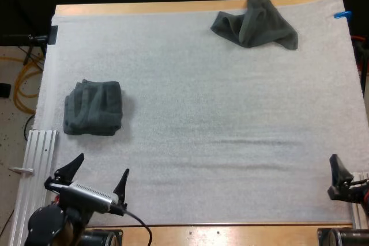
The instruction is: Pick towel from pile fold and stack
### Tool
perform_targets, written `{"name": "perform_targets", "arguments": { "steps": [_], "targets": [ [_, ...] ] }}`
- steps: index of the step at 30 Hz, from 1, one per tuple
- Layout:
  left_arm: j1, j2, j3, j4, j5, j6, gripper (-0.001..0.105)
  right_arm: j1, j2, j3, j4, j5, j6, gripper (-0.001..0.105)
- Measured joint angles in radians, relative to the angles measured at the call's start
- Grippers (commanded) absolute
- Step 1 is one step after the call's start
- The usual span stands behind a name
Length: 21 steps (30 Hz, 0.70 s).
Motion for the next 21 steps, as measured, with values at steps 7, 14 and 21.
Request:
{"name": "perform_targets", "arguments": {
  "steps": [7,14,21],
  "targets": [
    [-0.009,0.202,-0.147,-0.094,0.098,0.000,0.092,0.000,0.292,-0.201,0.000,-0.183,0.000,0.079],
    [-0.163,0.444,-0.268,-0.134,0.127,0.000,0.092,0.004,0.600,-0.390,-0.056,-0.398,0.000,0.079],
    [-0.233,0.583,-0.323,-0.136,0.131,0.000,0.092,0.097,0.928,-0.538,-0.237,-0.180,0.000,0.079]
  ]
}}
